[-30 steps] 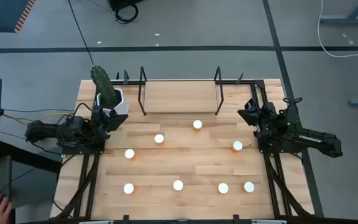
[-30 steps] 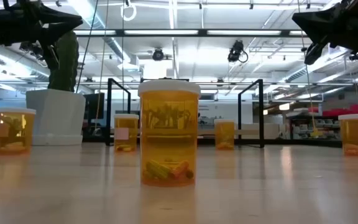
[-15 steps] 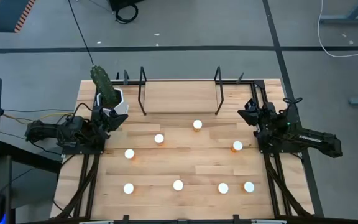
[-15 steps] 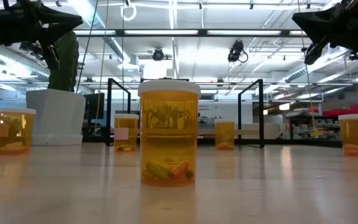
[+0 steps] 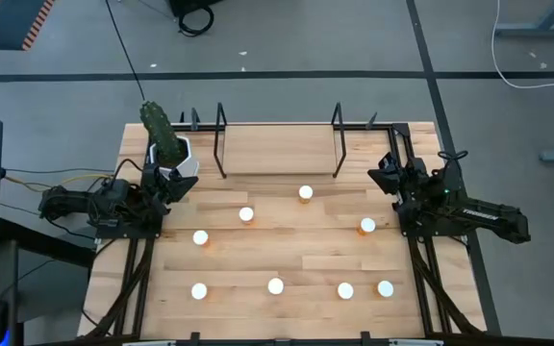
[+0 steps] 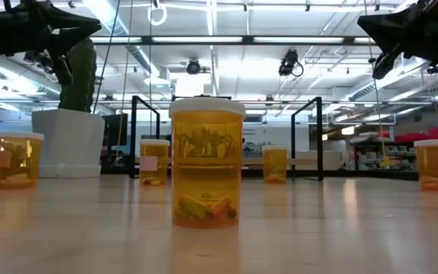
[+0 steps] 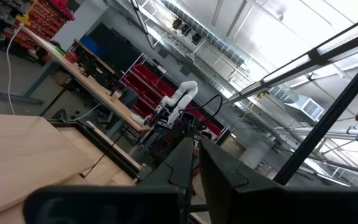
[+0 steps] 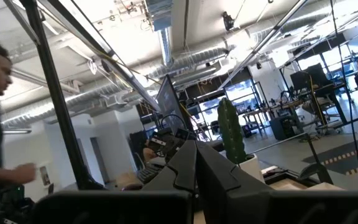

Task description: Pick and place medicine bottles onto shelf by color

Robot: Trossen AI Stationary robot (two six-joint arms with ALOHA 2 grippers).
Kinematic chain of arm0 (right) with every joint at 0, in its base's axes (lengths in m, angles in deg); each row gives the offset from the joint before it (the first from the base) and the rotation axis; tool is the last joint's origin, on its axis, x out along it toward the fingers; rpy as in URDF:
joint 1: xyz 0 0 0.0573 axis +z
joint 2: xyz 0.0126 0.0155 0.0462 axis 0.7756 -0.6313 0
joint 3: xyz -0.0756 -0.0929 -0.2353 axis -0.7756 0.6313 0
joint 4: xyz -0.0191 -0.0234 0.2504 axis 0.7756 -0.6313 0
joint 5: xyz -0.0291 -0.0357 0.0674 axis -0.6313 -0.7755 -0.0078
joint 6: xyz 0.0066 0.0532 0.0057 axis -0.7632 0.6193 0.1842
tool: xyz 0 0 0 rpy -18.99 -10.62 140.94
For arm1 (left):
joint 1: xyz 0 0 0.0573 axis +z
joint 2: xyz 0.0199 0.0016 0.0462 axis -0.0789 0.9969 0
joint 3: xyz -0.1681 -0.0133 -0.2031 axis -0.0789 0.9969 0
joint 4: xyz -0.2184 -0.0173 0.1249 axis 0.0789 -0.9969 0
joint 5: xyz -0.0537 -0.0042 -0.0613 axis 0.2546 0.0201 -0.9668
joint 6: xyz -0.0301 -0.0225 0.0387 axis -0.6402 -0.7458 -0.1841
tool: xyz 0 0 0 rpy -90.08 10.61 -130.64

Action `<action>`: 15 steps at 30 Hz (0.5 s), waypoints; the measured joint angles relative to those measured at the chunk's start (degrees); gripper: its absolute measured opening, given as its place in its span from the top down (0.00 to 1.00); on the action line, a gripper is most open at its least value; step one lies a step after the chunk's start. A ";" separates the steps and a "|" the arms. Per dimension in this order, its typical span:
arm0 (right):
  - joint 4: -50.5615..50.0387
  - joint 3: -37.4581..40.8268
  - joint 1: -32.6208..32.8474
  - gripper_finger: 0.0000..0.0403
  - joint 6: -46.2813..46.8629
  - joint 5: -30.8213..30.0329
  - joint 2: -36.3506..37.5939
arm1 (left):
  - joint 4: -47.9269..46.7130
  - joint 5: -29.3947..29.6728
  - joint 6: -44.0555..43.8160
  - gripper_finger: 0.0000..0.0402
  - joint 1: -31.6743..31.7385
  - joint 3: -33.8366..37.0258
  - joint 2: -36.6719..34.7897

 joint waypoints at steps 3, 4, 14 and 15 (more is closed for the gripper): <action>0.00 0.02 -0.01 0.96 0.00 0.00 -0.01 | 0.00 0.01 0.00 0.93 -0.01 -0.02 0.00; 0.02 0.00 -0.01 0.96 0.00 0.00 -0.02 | 0.00 0.01 0.00 0.93 -0.01 -0.01 0.00; 0.02 0.01 -0.02 0.96 0.00 0.00 -0.02 | 0.00 0.01 0.02 0.91 0.00 -0.02 0.00; 0.02 0.00 0.00 0.96 0.00 0.00 -0.02 | 0.00 0.01 0.00 0.91 0.00 0.00 0.00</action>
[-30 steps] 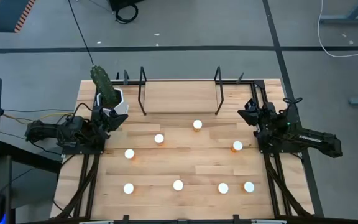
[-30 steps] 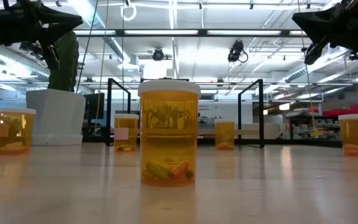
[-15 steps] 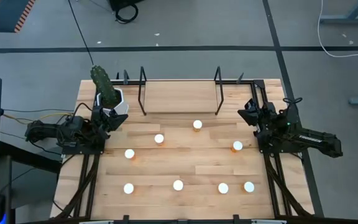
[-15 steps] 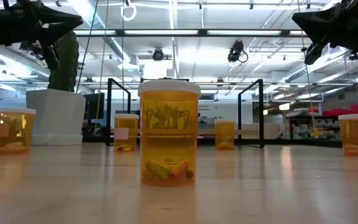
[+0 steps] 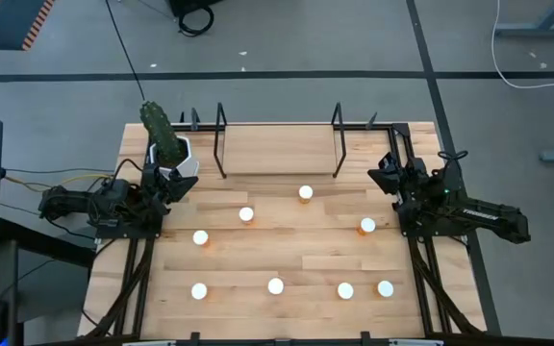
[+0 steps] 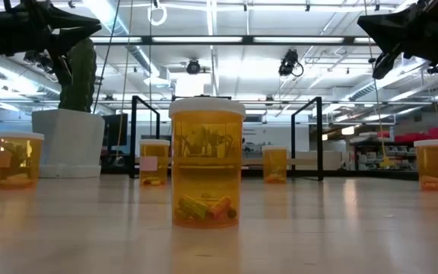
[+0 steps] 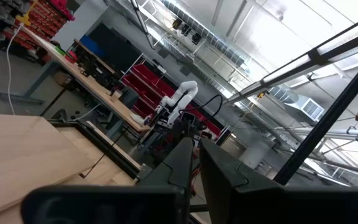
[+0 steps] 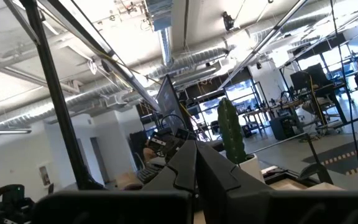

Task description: Pick and place medicine bottles onto shelf by color

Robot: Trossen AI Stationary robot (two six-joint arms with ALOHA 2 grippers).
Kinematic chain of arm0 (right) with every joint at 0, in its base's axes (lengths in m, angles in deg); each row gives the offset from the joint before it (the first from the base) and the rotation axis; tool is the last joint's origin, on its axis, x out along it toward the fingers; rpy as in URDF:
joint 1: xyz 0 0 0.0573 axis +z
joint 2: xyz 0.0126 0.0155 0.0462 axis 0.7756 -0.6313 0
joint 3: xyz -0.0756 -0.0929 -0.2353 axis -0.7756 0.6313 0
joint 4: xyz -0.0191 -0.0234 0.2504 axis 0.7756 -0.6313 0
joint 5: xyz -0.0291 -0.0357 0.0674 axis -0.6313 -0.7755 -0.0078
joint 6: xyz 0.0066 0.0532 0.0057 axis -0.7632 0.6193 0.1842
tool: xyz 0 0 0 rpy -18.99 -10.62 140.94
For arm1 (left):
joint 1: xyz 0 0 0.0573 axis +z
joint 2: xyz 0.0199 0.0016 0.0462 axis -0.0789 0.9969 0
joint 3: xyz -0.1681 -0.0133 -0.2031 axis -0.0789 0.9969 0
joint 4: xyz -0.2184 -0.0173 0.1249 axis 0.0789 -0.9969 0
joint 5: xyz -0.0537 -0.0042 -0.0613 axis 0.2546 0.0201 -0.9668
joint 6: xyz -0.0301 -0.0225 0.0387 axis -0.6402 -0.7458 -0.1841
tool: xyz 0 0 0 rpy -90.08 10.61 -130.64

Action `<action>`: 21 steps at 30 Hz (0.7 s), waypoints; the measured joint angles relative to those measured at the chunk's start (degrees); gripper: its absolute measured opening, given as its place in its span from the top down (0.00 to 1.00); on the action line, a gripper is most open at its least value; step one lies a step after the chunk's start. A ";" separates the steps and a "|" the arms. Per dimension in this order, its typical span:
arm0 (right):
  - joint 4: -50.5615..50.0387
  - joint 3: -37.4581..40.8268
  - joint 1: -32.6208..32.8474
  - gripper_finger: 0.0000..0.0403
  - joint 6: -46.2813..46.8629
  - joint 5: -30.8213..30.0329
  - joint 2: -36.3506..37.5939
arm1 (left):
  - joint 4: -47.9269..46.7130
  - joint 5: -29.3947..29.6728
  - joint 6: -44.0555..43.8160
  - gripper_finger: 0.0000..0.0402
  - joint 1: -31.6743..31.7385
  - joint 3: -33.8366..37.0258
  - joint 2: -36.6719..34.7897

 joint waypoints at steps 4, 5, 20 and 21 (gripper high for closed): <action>-0.02 0.00 -0.02 0.96 0.00 0.00 0.02 | 0.00 0.01 -0.02 0.92 -0.02 0.00 0.00; 0.00 0.01 -0.01 0.96 0.00 0.00 0.00 | 0.00 -0.01 0.00 0.92 0.00 -0.02 0.00; 0.00 0.02 -0.02 0.96 0.00 0.00 0.00 | 3.42 2.85 14.15 0.91 0.91 -0.01 -0.03; -0.01 0.00 -0.02 0.96 0.00 0.00 0.00 | 4.61 2.92 14.51 0.92 1.10 -0.02 -0.03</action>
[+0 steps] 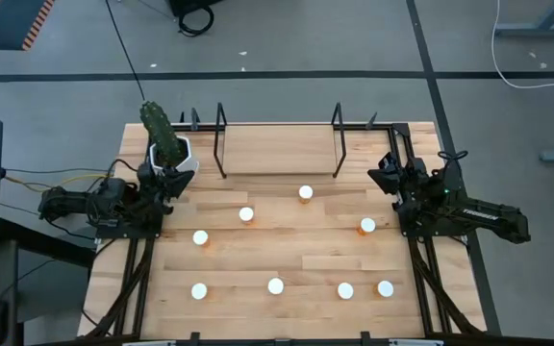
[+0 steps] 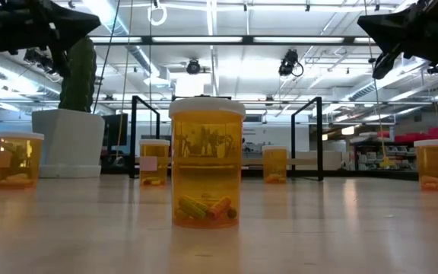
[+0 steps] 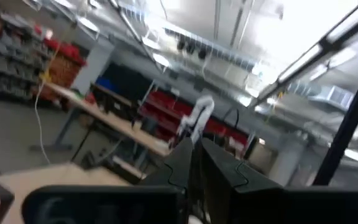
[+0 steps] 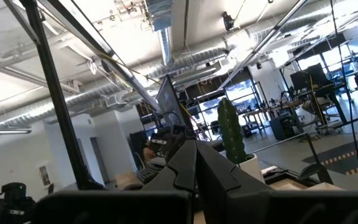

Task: Pick and place medicine bottles onto shelf by color
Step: Put the orange pill bottle on the shelf

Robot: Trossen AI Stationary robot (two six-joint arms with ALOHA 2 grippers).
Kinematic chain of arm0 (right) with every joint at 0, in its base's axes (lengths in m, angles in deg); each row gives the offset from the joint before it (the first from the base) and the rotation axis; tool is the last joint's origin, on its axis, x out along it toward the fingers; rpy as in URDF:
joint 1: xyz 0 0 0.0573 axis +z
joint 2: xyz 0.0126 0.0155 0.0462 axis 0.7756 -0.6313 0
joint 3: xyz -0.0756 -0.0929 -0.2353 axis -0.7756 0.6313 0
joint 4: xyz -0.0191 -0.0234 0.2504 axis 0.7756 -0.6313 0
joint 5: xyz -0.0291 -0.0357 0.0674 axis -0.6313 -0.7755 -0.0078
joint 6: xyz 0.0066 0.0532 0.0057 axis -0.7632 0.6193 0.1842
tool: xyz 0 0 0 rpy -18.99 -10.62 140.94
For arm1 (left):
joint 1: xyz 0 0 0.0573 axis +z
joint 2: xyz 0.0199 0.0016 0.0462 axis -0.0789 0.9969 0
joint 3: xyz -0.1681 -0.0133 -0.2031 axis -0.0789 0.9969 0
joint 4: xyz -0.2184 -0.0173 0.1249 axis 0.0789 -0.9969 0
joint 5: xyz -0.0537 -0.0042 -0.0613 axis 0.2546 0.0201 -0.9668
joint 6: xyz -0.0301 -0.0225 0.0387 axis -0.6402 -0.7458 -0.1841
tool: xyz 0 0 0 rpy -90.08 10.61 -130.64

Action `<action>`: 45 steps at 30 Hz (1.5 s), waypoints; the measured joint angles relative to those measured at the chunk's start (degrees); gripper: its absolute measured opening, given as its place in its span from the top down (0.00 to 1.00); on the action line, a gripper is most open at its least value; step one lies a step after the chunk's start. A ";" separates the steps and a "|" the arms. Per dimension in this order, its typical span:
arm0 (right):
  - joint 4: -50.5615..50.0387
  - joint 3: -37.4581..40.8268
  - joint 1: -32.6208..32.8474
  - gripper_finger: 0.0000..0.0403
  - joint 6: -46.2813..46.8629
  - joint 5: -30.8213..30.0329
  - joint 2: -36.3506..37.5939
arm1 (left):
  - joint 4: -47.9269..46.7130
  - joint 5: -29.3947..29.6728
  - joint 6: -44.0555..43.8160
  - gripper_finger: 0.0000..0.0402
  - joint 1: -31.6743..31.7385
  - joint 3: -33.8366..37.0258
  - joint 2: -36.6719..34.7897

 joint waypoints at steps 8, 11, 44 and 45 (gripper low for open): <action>0.04 0.00 0.00 0.96 -0.11 -0.05 0.00 | 14.77 5.45 -5.93 0.93 0.91 -1.21 0.47; 0.36 -0.28 0.02 0.96 0.69 -2.47 -0.20 | 11.38 2.00 -8.81 0.92 1.00 -6.12 2.94; -51.14 -76.33 -0.09 0.96 10.15 -2.03 -69.93 | -21.19 -6.55 -12.58 0.92 0.13 -66.93 71.14; -52.66 -76.87 -0.11 0.96 10.10 -2.05 -70.44 | -21.15 -6.54 -13.00 0.91 0.18 -66.93 71.80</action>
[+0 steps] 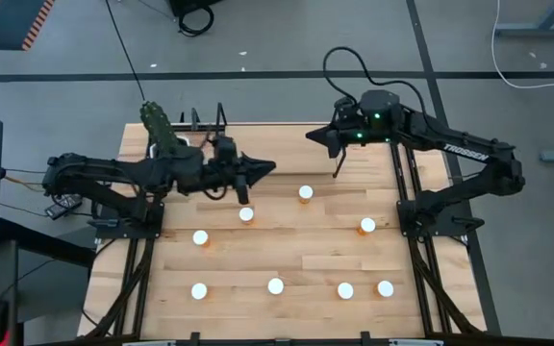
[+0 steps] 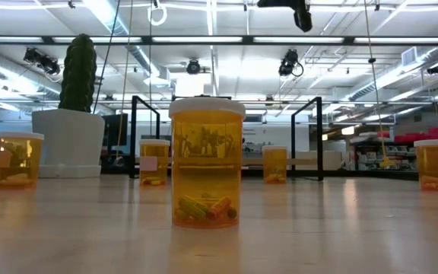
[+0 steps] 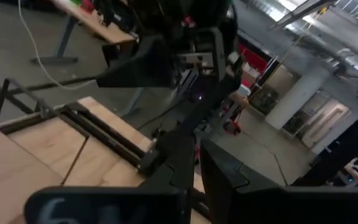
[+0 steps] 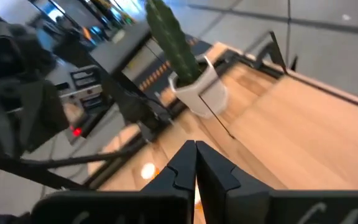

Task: Pick and place medicine bottles onto shelf by color
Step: Put the orange pill bottle on the shelf

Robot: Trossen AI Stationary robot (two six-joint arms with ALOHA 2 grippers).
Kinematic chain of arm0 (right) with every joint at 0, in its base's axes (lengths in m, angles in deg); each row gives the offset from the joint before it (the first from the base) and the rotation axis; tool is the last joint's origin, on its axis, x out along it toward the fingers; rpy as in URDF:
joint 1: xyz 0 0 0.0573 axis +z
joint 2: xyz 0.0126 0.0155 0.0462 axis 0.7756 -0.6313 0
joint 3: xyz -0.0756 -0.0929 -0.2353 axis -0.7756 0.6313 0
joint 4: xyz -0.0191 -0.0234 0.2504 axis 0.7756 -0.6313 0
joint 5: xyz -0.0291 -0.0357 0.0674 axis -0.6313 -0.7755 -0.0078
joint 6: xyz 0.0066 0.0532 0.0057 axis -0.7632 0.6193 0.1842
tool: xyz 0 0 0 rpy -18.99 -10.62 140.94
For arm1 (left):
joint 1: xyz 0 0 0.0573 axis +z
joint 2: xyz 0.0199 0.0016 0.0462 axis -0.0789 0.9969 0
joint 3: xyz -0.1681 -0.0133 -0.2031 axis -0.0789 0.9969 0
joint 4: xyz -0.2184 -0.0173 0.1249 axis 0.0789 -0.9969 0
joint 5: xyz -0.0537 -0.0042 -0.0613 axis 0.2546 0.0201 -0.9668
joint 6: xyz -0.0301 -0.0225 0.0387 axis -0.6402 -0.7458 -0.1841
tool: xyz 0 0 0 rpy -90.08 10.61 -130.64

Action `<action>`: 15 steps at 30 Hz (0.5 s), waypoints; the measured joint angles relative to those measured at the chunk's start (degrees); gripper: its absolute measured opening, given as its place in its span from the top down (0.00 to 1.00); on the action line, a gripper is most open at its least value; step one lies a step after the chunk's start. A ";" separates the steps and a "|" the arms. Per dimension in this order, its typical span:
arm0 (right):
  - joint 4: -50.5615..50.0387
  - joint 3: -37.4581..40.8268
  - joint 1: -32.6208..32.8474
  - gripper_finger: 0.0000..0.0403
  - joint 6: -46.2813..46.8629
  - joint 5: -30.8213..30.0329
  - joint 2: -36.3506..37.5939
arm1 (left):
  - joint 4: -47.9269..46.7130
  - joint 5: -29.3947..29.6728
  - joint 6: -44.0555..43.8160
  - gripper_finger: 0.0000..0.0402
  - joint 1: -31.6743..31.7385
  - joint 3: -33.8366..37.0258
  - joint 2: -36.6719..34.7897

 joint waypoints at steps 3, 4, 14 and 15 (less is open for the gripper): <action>-2.60 -0.63 0.02 0.96 -1.65 -0.17 -0.91 | -3.42 -0.03 2.21 0.90 0.42 0.00 0.67; -2.81 -0.70 0.02 0.96 -3.18 -0.33 -1.03 | -6.27 -0.07 3.08 0.89 0.43 0.00 0.67; -12.76 -0.25 0.39 0.90 -3.50 -1.37 -0.94 | -48.46 -8.79 5.66 0.53 4.56 0.11 3.76; -13.04 -0.26 0.41 0.88 -3.85 -1.36 -0.94 | -50.29 -10.12 5.16 0.48 5.05 0.11 4.34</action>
